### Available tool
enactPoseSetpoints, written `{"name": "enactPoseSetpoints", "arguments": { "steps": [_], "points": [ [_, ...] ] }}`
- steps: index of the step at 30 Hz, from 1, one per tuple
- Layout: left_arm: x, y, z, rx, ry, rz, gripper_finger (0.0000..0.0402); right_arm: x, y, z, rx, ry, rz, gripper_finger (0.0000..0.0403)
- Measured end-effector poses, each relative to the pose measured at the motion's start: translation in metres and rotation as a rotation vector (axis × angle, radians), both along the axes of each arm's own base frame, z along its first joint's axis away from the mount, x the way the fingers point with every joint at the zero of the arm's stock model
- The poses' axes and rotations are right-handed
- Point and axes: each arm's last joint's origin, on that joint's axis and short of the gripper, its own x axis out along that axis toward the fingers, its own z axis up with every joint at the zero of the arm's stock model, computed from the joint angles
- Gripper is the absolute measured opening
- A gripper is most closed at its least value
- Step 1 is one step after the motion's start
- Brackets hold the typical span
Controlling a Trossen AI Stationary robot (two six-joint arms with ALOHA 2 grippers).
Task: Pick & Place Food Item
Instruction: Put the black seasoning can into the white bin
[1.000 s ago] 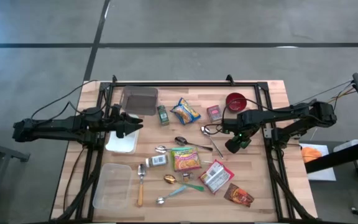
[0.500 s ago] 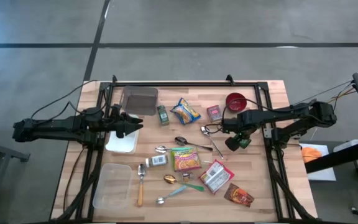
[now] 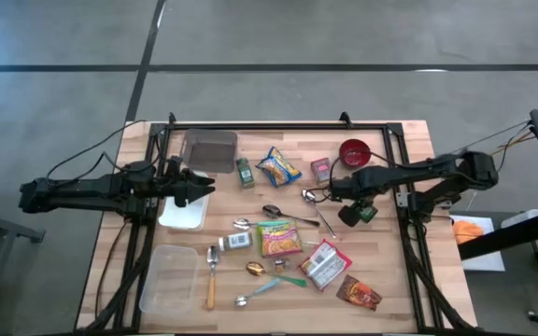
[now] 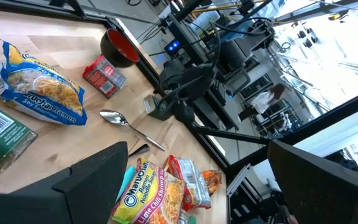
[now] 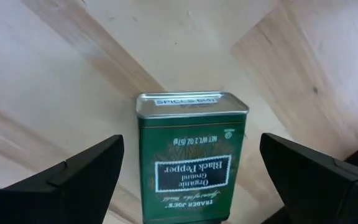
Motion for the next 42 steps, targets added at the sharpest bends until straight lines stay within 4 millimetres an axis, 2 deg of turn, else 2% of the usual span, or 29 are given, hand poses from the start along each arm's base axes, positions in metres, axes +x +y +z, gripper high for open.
{"name": "enactPoseSetpoints", "arguments": {
  "steps": [9,13,16,21,28,36,42],
  "points": [
    [0.000,0.000,0.000,-0.003,0.000,0.000,0.0389,0.007,0.000,-0.022,0.035,0.055,0.006,0.0374],
    [0.000,0.000,0.000,-0.019,-0.001,0.003,0.0389,0.005,0.000,-0.024,0.046,0.035,-0.001,0.0371],
    [0.000,0.000,0.000,-0.022,0.000,0.003,0.0389,0.003,-0.001,-0.022,0.053,0.006,-0.016,0.0342],
    [0.000,0.000,0.000,-0.022,0.001,0.003,0.0389,-0.001,-0.002,-0.021,0.056,-0.018,-0.046,0.0255],
    [0.000,0.000,0.000,-0.029,0.000,0.004,0.0389,-0.003,-0.002,-0.020,0.046,-0.034,-0.107,0.0249],
    [0.000,0.001,0.003,-0.039,-0.014,0.037,0.0383,-0.002,-0.002,0.006,0.015,-0.266,-0.303,0.0249],
    [-0.002,0.005,0.019,0.047,-0.050,0.164,0.0334,-0.003,-0.004,0.037,0.010,-0.565,-0.570,0.0249]
  ]
}}
